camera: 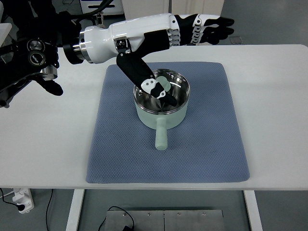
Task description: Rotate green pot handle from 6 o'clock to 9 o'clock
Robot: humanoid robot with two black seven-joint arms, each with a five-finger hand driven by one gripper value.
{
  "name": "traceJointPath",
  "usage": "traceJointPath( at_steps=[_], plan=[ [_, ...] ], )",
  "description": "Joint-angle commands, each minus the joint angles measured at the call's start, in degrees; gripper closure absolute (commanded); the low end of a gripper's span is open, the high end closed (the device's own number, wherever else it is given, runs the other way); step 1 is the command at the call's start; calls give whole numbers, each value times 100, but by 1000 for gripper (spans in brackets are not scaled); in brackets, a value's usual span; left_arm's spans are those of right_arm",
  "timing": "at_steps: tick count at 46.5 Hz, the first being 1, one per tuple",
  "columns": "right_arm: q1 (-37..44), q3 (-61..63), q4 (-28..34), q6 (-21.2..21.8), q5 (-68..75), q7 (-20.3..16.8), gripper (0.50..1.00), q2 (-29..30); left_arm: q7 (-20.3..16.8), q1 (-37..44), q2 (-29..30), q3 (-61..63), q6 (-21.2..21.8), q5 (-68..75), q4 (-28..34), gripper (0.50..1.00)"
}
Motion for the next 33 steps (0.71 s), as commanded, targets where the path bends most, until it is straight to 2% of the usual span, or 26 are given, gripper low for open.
traceJointPath(
  at_steps=[1, 9, 14, 25, 33],
  plan=[
    [0, 0, 4, 6, -6, -1, 500, 0, 1, -96, 9, 230, -70, 221, -92, 500],
    [0, 0, -5, 6, 2, -1, 500, 0, 1, -316, 0, 819, -140, 722, -224, 500],
    [0, 0, -5, 6, -6, -1, 500, 0, 10, -325, -87, 934, -360, 1003, -224, 500],
    [0, 0, 4, 6, -6, -1, 500, 0, 317, -343, -298, 1320, -362, 1574, -224, 500],
    [0, 0, 4, -2, 2, -1, 500, 0, 379, -360, -430, 1619, -362, 2137, -215, 500]
  ],
)
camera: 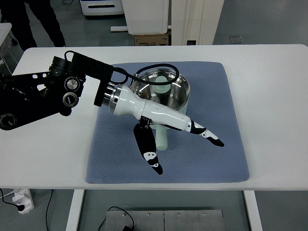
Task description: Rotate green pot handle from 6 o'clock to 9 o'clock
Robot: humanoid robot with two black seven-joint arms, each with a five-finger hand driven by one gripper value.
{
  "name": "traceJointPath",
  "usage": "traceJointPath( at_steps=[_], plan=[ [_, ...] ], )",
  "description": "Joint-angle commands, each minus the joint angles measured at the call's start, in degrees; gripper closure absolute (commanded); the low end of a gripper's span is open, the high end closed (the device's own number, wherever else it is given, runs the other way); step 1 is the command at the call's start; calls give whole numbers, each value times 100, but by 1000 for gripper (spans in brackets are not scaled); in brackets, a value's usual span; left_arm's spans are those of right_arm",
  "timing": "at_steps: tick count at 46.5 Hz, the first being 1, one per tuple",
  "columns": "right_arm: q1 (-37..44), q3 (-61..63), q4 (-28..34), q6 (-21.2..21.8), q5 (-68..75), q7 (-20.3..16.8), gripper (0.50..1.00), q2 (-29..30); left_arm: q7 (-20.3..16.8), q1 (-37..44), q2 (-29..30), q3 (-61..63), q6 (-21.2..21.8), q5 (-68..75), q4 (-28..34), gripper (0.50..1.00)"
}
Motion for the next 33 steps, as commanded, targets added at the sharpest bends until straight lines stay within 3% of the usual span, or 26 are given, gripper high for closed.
traceJointPath(
  at_steps=[1, 12, 20, 33],
  plan=[
    [-2, 0, 3, 4, 6, 0, 500, 0, 18, -3, -62, 102, 1, 225, 9, 500],
    [-2, 0, 3, -5, -3, 0, 500, 0, 35, 5, -256, 322, 1, 824, 114, 500],
    [-2, 0, -6, 4, -3, 0, 500, 0, 308, 5, -344, 357, 1, 850, 308, 500],
    [-2, 0, -6, -5, 6, 0, 500, 0, 316, 5, -467, 454, 1, 1289, 431, 500]
  ],
)
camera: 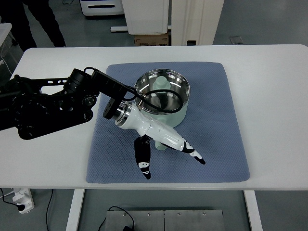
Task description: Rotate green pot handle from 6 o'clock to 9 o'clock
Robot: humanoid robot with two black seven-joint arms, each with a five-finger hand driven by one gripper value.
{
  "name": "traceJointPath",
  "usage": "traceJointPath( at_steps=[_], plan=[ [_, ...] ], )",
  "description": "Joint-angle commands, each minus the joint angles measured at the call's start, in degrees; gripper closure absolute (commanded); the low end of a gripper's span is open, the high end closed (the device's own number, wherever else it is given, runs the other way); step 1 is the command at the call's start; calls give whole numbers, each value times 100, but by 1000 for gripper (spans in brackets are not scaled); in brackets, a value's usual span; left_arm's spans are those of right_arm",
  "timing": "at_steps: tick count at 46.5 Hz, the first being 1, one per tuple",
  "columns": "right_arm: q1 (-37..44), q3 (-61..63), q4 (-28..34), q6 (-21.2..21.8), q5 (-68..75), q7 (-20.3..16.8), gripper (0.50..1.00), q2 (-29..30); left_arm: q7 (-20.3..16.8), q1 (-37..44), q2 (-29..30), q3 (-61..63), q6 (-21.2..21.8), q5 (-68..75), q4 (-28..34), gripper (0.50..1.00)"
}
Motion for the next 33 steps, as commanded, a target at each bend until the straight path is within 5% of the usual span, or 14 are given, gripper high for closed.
traceJointPath(
  at_steps=[1, 33],
  plan=[
    [1, 0, -5, -7, 9, 1, 500, 0, 8, -1, -23, -8, 0, 94, 54, 500],
    [1, 0, -5, -7, 8, 1, 500, 0, 69, -176, -260, 115, 0, 622, 300, 500]
  ],
)
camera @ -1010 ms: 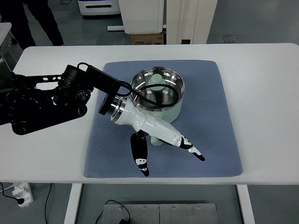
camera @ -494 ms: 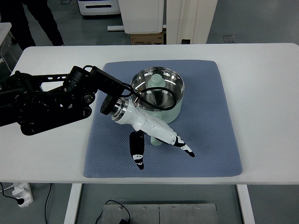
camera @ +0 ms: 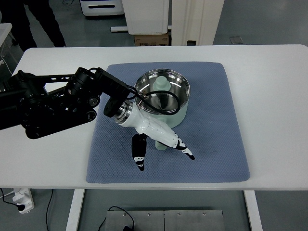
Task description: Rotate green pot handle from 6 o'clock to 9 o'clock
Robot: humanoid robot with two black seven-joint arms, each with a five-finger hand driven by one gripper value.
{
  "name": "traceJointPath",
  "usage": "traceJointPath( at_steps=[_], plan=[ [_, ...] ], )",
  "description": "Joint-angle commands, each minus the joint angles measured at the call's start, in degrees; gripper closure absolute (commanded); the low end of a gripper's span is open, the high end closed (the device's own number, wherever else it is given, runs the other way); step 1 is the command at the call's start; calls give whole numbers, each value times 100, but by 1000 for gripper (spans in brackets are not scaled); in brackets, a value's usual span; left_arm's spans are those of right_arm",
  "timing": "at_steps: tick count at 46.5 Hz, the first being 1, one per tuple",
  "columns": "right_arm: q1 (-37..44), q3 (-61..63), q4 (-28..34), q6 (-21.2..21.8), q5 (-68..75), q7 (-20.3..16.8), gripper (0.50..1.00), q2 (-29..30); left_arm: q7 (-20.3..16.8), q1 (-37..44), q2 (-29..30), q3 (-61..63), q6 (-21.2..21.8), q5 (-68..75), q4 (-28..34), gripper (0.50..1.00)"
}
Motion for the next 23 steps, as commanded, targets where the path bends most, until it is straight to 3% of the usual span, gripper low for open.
traceJointPath(
  at_steps=[1, 23],
  plan=[
    [0, 0, -4, -7, -5, -1, 500, 0, -8, -90, -26, 1, 0, 0, 2, 500],
    [0, 0, -4, 2, 4, -1, 500, 0, -8, -143, -26, 9, 0, 0, -6, 500]
  ],
)
